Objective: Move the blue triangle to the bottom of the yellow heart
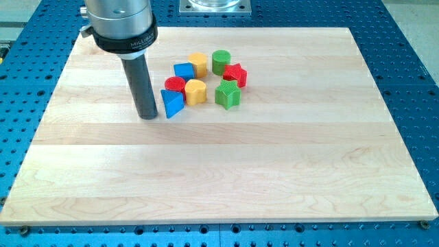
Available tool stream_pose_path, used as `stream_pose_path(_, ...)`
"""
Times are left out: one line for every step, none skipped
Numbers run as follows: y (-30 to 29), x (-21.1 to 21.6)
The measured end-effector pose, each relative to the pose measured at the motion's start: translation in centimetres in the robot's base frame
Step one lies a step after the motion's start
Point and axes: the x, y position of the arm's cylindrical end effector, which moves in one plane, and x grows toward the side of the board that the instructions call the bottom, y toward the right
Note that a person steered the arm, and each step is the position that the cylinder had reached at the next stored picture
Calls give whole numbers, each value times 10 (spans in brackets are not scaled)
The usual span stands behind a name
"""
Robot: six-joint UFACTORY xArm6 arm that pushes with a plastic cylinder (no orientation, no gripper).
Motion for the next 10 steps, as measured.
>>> stream_pose_path(23, -1)
stream_pose_path(44, -5)
stream_pose_path(58, -14)
stream_pose_path(40, -2)
stream_pose_path(40, 17)
stream_pose_path(65, 16)
stream_pose_path(72, 16)
stream_pose_path(72, 14)
stream_pose_path(72, 7)
stream_pose_path(83, 46)
